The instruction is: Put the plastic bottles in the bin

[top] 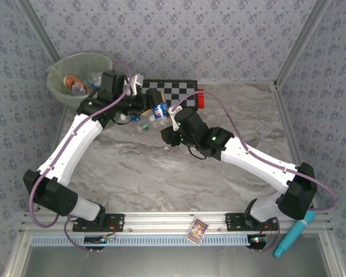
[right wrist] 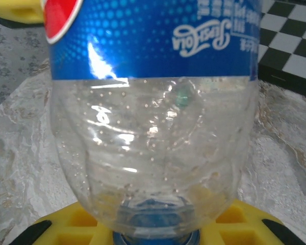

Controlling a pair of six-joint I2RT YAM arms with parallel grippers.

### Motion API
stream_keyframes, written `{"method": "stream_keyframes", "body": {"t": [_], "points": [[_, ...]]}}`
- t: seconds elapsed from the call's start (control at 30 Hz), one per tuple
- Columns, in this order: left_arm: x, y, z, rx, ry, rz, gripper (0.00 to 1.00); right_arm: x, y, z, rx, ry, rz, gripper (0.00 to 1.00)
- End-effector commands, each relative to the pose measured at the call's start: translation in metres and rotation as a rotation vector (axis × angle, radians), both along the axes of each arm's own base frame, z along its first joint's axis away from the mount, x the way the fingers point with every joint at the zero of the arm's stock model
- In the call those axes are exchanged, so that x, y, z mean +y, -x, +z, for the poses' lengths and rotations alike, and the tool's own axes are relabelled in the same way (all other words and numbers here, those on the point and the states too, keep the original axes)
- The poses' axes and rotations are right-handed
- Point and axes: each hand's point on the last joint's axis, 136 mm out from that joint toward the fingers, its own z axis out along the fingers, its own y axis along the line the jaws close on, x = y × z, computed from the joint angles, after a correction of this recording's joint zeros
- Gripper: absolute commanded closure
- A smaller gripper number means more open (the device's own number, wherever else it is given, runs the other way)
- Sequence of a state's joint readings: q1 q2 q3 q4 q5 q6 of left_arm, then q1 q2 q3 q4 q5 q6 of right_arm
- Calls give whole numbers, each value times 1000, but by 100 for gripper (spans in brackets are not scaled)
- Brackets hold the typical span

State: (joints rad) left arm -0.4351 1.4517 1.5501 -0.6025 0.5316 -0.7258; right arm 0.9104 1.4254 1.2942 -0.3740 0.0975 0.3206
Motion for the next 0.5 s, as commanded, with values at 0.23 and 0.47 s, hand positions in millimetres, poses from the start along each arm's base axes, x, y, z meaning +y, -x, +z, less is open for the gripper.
{"method": "stream_keyframes", "body": {"t": [0.23,0.47], "points": [[-14,4,4,-24,-5,-65,22,11,-1,18,-47,-2,39,76],[-12,2,6,-34,-17,-56,41,7,-6,12,-25,-6,15,65]]}}
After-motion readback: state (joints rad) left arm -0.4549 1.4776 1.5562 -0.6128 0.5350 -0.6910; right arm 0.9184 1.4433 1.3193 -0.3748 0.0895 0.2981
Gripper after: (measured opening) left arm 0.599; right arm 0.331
